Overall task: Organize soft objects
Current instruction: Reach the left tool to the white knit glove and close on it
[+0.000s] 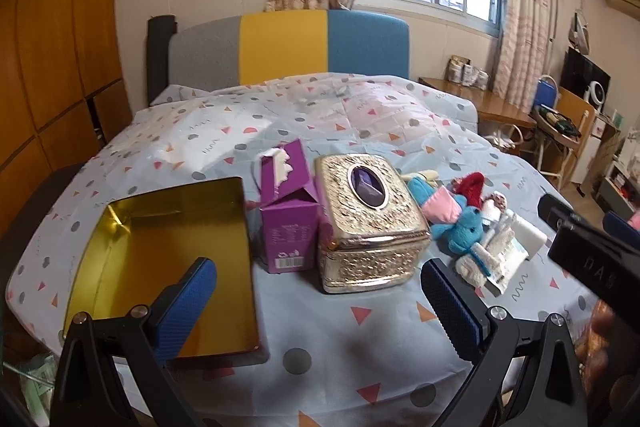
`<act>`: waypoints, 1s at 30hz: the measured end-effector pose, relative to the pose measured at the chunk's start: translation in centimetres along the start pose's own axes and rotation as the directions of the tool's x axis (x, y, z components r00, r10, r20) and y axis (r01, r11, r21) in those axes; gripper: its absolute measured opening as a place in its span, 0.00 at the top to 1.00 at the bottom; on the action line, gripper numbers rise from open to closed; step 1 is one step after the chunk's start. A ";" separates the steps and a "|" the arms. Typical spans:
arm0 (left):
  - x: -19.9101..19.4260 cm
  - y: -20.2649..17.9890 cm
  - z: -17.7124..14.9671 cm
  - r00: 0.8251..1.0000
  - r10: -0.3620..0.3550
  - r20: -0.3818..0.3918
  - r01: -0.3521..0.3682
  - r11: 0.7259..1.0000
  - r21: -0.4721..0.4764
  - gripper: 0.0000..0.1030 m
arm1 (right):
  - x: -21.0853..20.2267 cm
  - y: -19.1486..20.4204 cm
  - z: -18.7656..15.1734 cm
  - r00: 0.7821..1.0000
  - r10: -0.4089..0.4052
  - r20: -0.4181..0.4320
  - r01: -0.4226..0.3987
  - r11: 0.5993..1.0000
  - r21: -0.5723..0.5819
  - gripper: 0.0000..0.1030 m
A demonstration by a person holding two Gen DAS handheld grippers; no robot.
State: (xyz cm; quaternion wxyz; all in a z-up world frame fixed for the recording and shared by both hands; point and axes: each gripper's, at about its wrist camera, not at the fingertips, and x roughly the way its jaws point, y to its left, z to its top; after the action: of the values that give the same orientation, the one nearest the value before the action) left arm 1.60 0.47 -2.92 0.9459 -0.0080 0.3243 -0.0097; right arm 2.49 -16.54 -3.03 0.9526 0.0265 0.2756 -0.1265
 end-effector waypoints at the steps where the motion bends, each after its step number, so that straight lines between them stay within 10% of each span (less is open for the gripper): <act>1: 0.2 -0.1 0.0 1.000 -0.011 -0.005 0.011 1.000 0.007 0.00 | 0.1 -0.3 0.1 1.000 0.001 -0.003 -0.001 1.000 0.003 0.00; 12: 5.9 -5.4 -0.6 0.937 -0.265 -0.227 0.299 0.945 0.133 0.00 | 2.8 -9.1 1.3 0.996 0.007 -0.090 0.009 0.984 0.176 0.00; 24: 12.7 -15.3 -0.4 0.869 -0.330 -0.370 0.448 0.841 0.303 0.34 | 4.0 -15.9 0.4 0.985 -0.069 -0.159 0.111 0.955 0.274 0.00; 30: 16.1 -18.0 -0.9 0.873 -0.285 -0.395 0.426 0.839 0.338 0.36 | 4.8 -15.8 0.0 0.983 -0.038 -0.177 0.083 0.964 0.253 0.00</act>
State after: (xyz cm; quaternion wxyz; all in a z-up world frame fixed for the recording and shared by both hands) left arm 13.53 -17.89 -13.15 0.8389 0.1340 0.4605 -0.2574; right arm 2.36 -32.90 -5.30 0.9094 0.1534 0.3380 -0.1877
